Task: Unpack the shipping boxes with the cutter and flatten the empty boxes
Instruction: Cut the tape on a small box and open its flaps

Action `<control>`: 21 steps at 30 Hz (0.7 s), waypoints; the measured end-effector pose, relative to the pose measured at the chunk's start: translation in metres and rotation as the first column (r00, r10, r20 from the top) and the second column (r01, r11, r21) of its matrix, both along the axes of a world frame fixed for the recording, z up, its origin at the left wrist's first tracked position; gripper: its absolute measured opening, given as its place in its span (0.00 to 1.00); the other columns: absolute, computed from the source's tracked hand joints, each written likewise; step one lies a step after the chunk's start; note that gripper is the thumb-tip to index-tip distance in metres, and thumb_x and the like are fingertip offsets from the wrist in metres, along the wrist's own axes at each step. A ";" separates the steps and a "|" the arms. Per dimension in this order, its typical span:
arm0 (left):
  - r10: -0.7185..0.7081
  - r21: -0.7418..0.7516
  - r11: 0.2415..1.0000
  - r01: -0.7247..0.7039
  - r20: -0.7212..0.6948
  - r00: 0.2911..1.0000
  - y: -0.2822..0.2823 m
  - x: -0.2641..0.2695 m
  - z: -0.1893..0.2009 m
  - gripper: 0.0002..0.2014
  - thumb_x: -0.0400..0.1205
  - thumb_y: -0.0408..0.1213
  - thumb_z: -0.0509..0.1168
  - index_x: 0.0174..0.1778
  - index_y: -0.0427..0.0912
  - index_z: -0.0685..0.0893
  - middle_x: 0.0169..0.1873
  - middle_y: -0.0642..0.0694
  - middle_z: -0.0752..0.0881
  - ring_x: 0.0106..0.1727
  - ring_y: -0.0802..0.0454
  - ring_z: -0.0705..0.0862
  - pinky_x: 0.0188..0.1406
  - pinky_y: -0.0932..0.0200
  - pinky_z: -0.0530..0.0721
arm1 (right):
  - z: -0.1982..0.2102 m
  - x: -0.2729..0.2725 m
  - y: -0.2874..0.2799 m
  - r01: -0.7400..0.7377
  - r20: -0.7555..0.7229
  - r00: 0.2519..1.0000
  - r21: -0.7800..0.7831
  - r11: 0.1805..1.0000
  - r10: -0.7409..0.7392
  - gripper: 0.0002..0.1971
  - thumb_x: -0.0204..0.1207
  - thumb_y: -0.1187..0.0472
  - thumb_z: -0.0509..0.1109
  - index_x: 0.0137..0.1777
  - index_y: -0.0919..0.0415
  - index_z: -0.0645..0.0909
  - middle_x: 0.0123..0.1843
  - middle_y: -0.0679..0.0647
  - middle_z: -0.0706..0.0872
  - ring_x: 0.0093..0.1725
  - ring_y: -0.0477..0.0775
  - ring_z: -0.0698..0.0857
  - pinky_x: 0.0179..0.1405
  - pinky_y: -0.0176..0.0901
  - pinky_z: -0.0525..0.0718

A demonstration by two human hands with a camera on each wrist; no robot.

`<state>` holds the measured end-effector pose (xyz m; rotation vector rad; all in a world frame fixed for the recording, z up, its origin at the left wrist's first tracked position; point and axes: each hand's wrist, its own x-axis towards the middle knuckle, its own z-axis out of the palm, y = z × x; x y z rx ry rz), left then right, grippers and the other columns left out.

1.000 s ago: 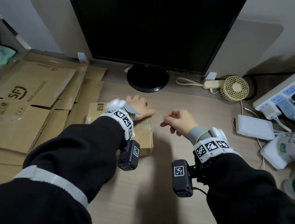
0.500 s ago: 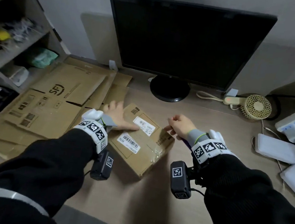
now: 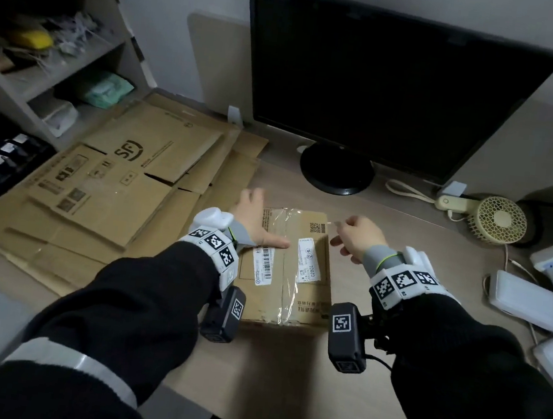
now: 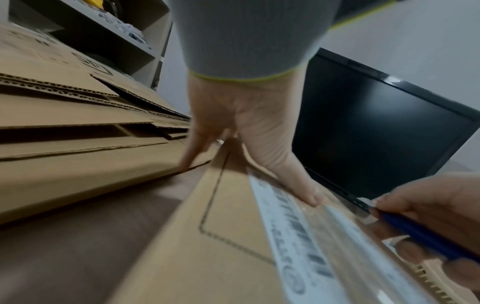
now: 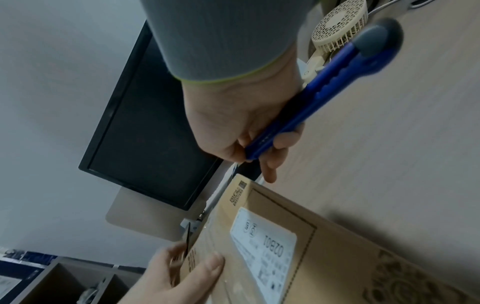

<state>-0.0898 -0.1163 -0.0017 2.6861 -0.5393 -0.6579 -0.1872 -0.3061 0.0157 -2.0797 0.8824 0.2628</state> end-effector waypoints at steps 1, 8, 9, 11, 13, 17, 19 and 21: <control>0.065 0.070 0.996 -0.062 -0.039 0.997 -0.001 0.000 0.001 0.64 0.57 0.67 0.78 0.80 0.40 0.52 0.73 0.37 0.67 0.68 0.39 0.77 0.64 0.45 0.79 | 0.000 0.001 0.000 0.018 0.024 1.000 0.019 1.000 -0.019 0.08 0.83 0.58 0.57 0.55 0.59 0.75 0.47 0.56 0.91 0.29 0.51 0.79 0.24 0.37 0.74; 0.028 0.050 0.999 -0.023 -0.113 0.993 -0.013 0.012 0.013 0.58 0.69 0.56 0.77 0.83 0.39 0.44 0.70 0.34 0.75 0.64 0.40 0.80 0.57 0.53 0.78 | 0.006 0.007 -0.004 0.010 0.000 1.000 0.132 0.991 -0.010 0.09 0.82 0.57 0.59 0.55 0.59 0.76 0.36 0.55 0.90 0.25 0.50 0.79 0.19 0.33 0.68; -0.012 -0.003 1.000 0.012 -0.121 0.993 -0.015 0.016 0.016 0.57 0.70 0.52 0.78 0.83 0.41 0.44 0.76 0.34 0.69 0.71 0.39 0.76 0.66 0.50 0.75 | 0.006 0.008 -0.007 0.010 -0.004 1.000 0.129 0.992 -0.010 0.09 0.81 0.57 0.59 0.55 0.59 0.77 0.34 0.54 0.90 0.25 0.50 0.79 0.18 0.33 0.68; -0.116 -0.069 0.992 0.107 -0.146 0.983 -0.020 0.024 0.019 0.56 0.72 0.47 0.78 0.84 0.44 0.43 0.82 0.36 0.59 0.78 0.40 0.67 0.76 0.48 0.68 | 0.005 0.009 -0.012 0.041 0.031 0.999 0.096 0.994 -0.044 0.08 0.81 0.57 0.59 0.54 0.57 0.78 0.34 0.52 0.88 0.26 0.49 0.79 0.19 0.33 0.70; -0.192 -0.070 0.981 0.182 -0.171 0.966 -0.028 0.033 0.021 0.55 0.73 0.41 0.77 0.84 0.48 0.41 0.82 0.37 0.58 0.76 0.40 0.70 0.75 0.45 0.71 | 0.007 0.012 -0.018 0.085 0.080 0.993 0.059 0.995 -0.090 0.06 0.81 0.57 0.60 0.50 0.55 0.78 0.37 0.53 0.86 0.28 0.49 0.79 0.22 0.35 0.73; -0.248 -0.073 0.969 0.237 -0.248 0.937 -0.045 0.039 0.027 0.55 0.72 0.30 0.75 0.84 0.53 0.41 0.80 0.39 0.65 0.63 0.43 0.80 0.65 0.44 0.80 | 0.006 0.020 -0.026 0.056 0.120 0.991 0.068 0.996 -0.063 0.07 0.80 0.57 0.62 0.39 0.51 0.77 0.41 0.54 0.85 0.33 0.50 0.80 0.21 0.36 0.74; -0.277 -0.087 0.961 0.263 -0.270 0.922 -0.057 0.038 0.028 0.54 0.72 0.25 0.74 0.85 0.52 0.44 0.77 0.41 0.70 0.50 0.48 0.81 0.48 0.52 0.83 | 0.003 0.024 -0.030 0.040 0.111 0.992 0.123 0.992 -0.053 0.06 0.80 0.57 0.62 0.42 0.53 0.78 0.41 0.53 0.85 0.32 0.48 0.80 0.22 0.36 0.75; -0.290 -0.117 0.956 0.268 -0.277 0.916 -0.072 0.036 0.026 0.52 0.70 0.22 0.72 0.84 0.54 0.51 0.77 0.46 0.69 0.50 0.50 0.82 0.44 0.55 0.83 | 0.000 0.028 -0.034 0.023 0.098 0.994 0.172 0.985 -0.040 0.06 0.81 0.58 0.62 0.48 0.56 0.80 0.41 0.53 0.84 0.32 0.48 0.81 0.24 0.37 0.76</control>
